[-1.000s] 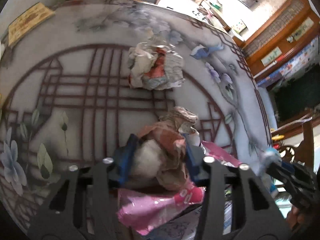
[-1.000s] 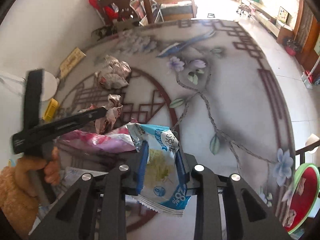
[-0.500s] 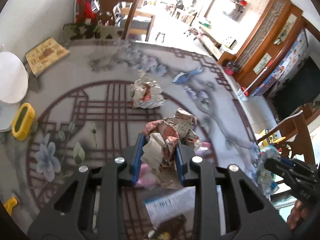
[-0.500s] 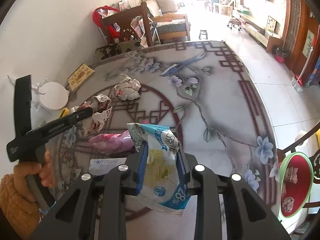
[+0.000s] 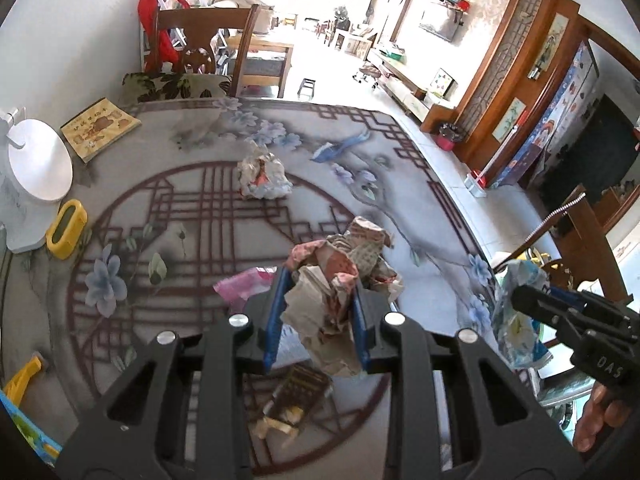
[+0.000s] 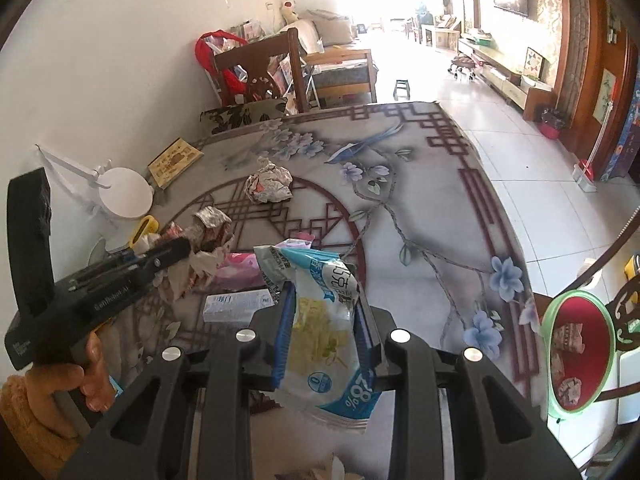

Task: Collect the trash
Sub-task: 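Lift the brown paper and blue snack bag and turn toward the bucket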

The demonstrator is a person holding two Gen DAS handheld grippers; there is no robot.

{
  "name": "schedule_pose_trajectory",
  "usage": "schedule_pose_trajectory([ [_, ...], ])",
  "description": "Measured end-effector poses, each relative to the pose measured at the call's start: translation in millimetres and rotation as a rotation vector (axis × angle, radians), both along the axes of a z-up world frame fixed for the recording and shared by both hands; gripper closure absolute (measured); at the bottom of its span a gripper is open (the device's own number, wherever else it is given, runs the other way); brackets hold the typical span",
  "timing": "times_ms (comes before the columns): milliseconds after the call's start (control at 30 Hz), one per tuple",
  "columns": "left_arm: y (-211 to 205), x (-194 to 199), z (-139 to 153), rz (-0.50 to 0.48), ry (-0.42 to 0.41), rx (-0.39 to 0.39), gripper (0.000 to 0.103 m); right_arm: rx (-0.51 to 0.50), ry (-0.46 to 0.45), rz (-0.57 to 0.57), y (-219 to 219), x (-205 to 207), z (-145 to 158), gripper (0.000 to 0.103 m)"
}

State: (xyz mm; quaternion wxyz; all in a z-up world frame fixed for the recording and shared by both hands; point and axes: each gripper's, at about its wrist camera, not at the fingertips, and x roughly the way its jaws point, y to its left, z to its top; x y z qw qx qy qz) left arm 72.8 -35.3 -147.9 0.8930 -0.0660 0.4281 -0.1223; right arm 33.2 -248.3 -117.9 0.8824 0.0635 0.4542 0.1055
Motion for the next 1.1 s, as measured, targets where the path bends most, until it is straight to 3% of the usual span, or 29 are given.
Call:
schedule_pose_trajectory([
  [567, -46, -27, 10, -0.075, -0.029, 0.04, 0.075, 0.042, -0.019, -0.096, -45, -36, 4, 0.075],
  [1100, -87, -35, 9, -0.076, -0.023, 0.078, 0.075, 0.076, 0.005, -0.121, -96, -46, -9, 0.075],
])
